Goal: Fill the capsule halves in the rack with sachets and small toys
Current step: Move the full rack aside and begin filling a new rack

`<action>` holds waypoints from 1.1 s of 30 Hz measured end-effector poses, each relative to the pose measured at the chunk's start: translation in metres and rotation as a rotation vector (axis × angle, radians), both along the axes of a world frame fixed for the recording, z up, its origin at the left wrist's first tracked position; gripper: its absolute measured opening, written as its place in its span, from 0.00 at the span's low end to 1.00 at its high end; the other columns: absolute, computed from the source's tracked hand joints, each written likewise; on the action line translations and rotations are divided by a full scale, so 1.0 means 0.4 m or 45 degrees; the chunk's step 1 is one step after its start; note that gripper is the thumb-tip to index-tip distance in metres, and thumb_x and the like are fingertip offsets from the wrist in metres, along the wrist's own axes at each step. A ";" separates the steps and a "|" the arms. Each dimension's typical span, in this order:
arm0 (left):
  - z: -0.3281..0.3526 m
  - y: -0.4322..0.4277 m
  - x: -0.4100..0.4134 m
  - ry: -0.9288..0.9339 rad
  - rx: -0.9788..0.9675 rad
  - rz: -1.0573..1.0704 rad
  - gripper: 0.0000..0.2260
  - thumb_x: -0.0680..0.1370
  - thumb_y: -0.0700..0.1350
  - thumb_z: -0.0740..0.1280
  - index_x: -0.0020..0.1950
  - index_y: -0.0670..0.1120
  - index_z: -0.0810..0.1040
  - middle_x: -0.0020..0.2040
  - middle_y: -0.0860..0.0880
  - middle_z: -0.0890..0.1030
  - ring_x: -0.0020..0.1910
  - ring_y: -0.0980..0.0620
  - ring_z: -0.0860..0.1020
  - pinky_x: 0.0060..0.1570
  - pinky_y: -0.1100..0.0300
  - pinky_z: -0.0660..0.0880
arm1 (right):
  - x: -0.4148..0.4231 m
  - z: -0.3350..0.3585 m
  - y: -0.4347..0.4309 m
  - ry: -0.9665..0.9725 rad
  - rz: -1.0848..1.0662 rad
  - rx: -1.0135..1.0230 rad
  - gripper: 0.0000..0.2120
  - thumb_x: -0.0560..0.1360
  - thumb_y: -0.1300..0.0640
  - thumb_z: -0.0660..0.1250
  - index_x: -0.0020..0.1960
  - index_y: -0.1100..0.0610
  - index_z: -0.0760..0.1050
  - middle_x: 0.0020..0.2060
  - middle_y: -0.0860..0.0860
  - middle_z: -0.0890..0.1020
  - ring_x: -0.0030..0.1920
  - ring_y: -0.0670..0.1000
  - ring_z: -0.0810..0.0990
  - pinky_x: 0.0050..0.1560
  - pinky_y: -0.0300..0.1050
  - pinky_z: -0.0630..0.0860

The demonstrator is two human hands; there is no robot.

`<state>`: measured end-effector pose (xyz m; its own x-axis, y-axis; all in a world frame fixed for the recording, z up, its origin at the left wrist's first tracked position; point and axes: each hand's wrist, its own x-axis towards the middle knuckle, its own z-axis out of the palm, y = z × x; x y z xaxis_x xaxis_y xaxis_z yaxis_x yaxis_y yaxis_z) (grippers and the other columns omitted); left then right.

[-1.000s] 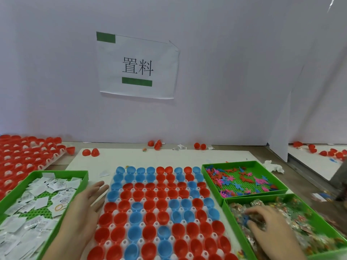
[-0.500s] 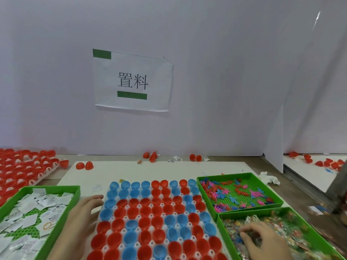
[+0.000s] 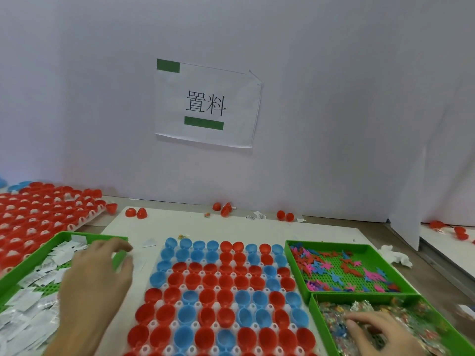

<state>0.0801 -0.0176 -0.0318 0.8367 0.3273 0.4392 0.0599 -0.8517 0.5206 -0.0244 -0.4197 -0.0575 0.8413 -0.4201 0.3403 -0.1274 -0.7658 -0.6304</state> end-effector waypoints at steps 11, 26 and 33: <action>0.001 0.049 -0.014 0.584 0.059 -0.073 0.24 0.73 0.34 0.69 0.66 0.52 0.78 0.66 0.49 0.78 0.60 0.49 0.77 0.55 0.55 0.77 | -0.021 -0.010 0.021 -0.132 -0.037 -0.087 0.19 0.63 0.67 0.81 0.36 0.43 0.81 0.36 0.40 0.81 0.38 0.46 0.79 0.41 0.50 0.77; -0.023 0.032 0.012 0.391 -0.083 -0.182 0.17 0.76 0.34 0.70 0.60 0.51 0.81 0.52 0.51 0.82 0.41 0.52 0.79 0.43 0.54 0.77 | 0.128 0.149 0.103 -0.130 0.486 0.293 0.07 0.72 0.56 0.75 0.42 0.44 0.83 0.37 0.37 0.84 0.40 0.41 0.82 0.38 0.34 0.78; -0.037 0.032 0.031 0.423 -0.167 -0.170 0.07 0.75 0.36 0.72 0.47 0.48 0.84 0.39 0.48 0.82 0.31 0.49 0.78 0.33 0.54 0.78 | 0.170 0.100 0.173 -0.240 0.584 0.408 0.07 0.74 0.58 0.75 0.41 0.46 0.83 0.36 0.43 0.84 0.37 0.45 0.83 0.37 0.37 0.79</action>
<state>0.0925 -0.0047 -0.0467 0.9654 0.2415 0.0987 0.1369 -0.7908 0.5965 0.0437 -0.3505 -0.0174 0.8986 -0.1343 0.4177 0.3083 -0.4841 -0.8189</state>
